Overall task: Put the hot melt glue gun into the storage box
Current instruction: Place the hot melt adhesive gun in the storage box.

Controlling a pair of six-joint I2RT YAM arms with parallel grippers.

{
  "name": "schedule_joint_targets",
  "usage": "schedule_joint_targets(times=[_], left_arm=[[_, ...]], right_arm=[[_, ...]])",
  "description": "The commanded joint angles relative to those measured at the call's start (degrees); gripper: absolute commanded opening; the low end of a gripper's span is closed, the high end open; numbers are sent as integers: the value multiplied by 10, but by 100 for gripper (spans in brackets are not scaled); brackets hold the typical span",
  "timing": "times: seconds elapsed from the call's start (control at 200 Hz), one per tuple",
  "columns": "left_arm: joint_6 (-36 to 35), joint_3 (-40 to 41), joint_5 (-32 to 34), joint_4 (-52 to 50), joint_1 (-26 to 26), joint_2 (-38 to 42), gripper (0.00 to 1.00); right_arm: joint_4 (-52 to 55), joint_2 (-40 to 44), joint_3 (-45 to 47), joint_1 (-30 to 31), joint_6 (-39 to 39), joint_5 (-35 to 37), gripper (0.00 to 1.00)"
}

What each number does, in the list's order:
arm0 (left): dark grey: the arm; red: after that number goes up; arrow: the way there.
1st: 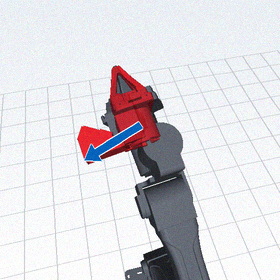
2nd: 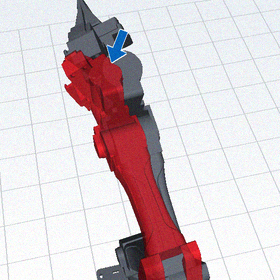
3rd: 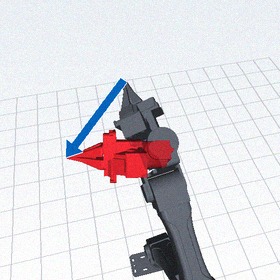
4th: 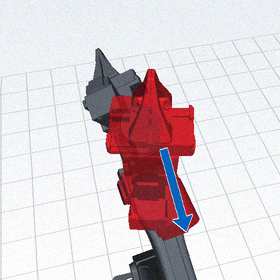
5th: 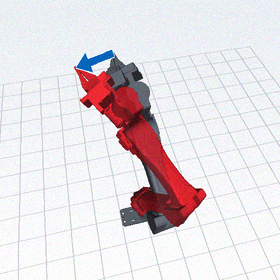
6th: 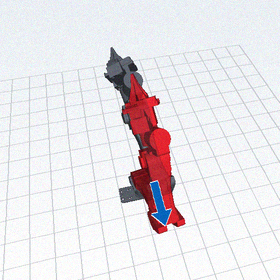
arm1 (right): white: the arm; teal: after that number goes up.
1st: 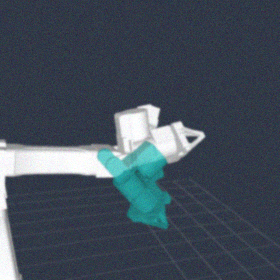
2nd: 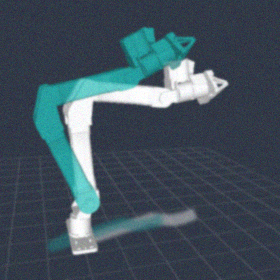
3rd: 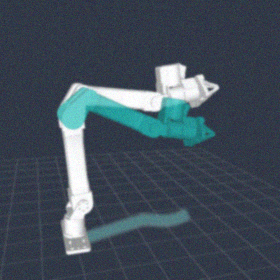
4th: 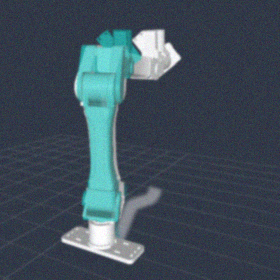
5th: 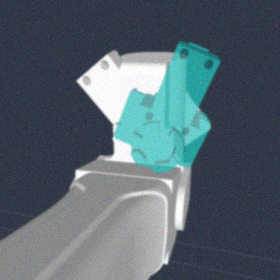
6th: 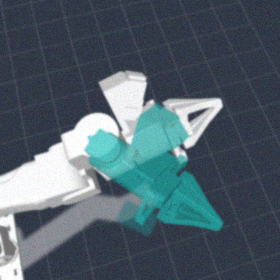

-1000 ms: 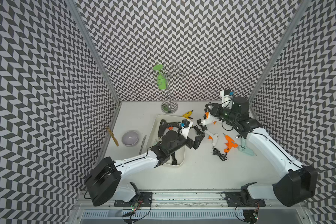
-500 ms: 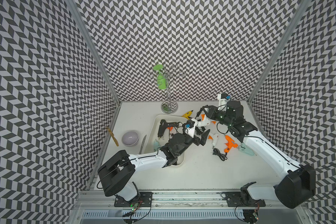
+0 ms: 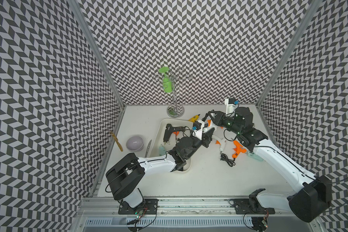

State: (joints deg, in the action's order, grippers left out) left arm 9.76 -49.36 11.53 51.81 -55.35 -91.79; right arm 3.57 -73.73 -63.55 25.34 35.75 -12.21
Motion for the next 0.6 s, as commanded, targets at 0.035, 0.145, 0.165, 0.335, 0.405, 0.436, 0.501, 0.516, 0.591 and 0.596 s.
schedule_joint_targets(times=[0.035,0.145,0.165,0.335,0.405,0.436,0.501,0.516,0.591,0.596], left_arm=[[3,-19,5,14,6,1,21],[1,-19,7,-3,8,4,0],[2,-17,7,-7,9,7,0],[66,44,-37,-43,55,84,0],[91,79,-80,-50,90,132,0],[92,87,-95,-60,103,156,0],[70,88,-120,-97,114,204,0],[62,86,-121,-109,114,215,0],[33,76,-120,-160,115,262,0],[32,75,-119,-163,116,265,0]], right_arm=[[-36,28,11,11,-2,-5,8],[-46,32,15,11,-6,-25,18],[-47,30,14,11,-10,-31,26],[-16,45,-24,6,-94,-32,84],[5,59,-51,2,-137,2,99],[9,66,-58,0,-152,15,99],[15,79,-72,-7,-179,38,99],[17,81,-74,-9,-185,42,99],[23,86,-80,-14,-203,54,99],[23,87,-80,-14,-204,54,99]])
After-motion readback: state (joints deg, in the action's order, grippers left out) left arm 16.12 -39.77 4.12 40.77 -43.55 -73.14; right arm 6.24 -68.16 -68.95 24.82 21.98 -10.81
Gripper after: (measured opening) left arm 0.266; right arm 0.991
